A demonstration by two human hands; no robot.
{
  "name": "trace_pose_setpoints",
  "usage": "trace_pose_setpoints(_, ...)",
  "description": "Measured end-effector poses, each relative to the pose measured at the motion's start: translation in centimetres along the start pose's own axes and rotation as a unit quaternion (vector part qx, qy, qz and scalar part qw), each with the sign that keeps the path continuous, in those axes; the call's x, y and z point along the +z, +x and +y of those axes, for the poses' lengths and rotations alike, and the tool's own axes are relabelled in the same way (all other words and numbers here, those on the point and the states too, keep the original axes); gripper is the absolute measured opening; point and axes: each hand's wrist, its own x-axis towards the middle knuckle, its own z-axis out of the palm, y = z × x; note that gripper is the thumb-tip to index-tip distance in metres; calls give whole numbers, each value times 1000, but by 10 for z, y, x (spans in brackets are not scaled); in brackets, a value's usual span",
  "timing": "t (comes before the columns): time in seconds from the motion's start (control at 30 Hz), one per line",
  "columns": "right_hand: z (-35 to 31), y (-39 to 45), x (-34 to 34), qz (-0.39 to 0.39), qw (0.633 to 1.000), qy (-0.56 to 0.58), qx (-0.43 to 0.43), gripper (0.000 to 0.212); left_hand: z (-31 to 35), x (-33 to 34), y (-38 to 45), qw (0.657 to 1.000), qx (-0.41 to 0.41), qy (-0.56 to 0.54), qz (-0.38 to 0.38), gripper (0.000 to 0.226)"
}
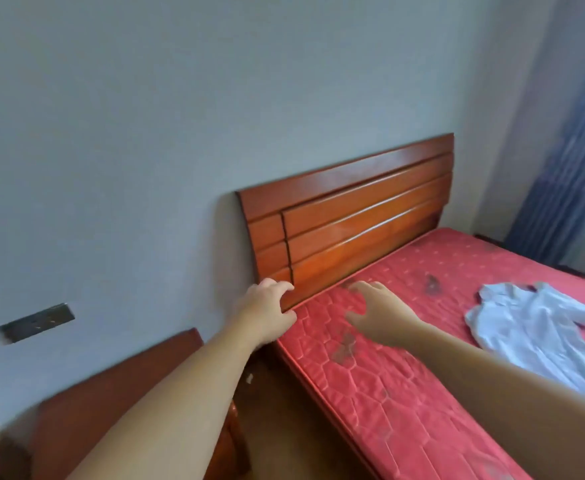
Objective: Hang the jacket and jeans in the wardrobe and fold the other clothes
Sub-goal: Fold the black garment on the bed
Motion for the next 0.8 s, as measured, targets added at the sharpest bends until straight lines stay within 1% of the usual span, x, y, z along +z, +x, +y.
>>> trace_pose_setpoints(0.1,56,-69,-17,8,997,-17,73,55,58,35,-16,997,62,14,-42,53)
trace_pose_setpoints(0.17,90,-114,-34,30,992,-24,119,54,99,50,-24,993,100,22,-63,53)
trace_pose_setpoints(0.33,167,-210,-73,71,974,-30,215,54,206,81,-51,975,194,47,-94,54)
trace_pose_setpoints(0.6,273,-355,-115,84,950,-17,301,58,363,124,-112,950,276,77,-126,59)
trace_pose_setpoints(0.8,353,-454,-142,111,921,2,373,60,483,174,-164,919,356,77,-150,58)
